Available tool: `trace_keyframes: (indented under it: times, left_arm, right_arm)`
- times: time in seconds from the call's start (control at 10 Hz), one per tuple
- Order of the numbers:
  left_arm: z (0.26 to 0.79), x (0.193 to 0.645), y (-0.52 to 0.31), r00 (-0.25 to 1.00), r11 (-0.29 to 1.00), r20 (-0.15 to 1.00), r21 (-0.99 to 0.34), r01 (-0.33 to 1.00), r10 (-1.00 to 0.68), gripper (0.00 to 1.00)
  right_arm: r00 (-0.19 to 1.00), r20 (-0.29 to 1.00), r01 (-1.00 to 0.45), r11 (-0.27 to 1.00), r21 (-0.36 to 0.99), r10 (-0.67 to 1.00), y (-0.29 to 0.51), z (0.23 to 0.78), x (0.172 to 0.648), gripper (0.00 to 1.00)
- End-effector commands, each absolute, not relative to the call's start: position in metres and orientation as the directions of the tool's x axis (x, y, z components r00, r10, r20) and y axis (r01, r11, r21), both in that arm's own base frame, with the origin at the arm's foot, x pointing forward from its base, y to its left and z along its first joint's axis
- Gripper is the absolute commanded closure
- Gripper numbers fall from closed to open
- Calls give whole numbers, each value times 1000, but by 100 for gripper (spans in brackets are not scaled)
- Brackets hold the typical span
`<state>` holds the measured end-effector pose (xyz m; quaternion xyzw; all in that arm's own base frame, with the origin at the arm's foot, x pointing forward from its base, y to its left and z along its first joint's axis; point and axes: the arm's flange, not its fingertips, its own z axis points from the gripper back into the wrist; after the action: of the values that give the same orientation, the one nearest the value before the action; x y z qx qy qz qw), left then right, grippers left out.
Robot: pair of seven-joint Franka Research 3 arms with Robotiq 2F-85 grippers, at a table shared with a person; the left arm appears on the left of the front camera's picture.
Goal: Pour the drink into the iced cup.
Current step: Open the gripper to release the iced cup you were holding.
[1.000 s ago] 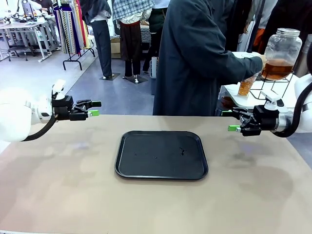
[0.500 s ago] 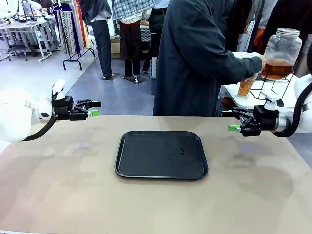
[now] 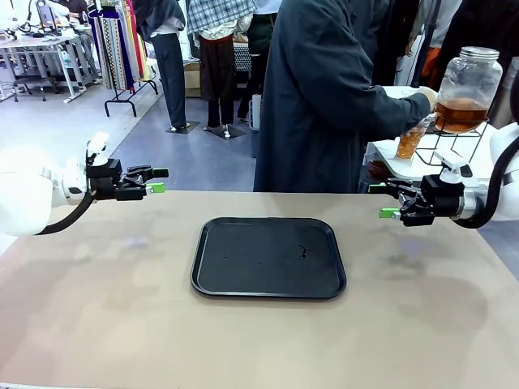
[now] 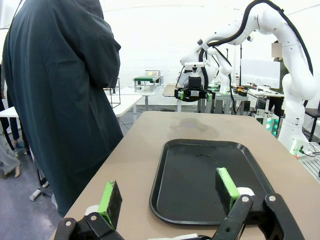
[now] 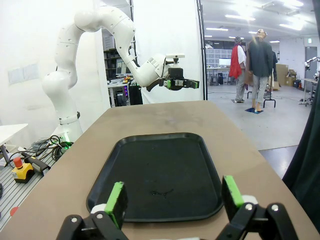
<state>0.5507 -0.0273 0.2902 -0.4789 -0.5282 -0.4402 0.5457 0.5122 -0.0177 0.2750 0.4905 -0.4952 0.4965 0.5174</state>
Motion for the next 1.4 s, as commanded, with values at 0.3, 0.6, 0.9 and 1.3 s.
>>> trace_keyframes:
  times: [0.3,0.6,0.9,1.3]
  left_arm:
    - [295,549,-28,55,152,998,-59,987,30,0]
    - [295,549,-28,55,152,998,-59,987,30,0]
    - [295,549,-28,55,152,998,-59,987,30,0]
    - [295,549,-28,55,152,998,-59,987,30,0]
  right_arm:
    - [9,1000,-1000,21,8,29,-16,279,513,0]
    - [9,1000,-1000,21,8,29,-16,279,513,0]
    - [9,1000,-1000,21,8,29,-16,279,513,0]
    - [9,1000,-1000,21,8,29,-16,279,513,0]
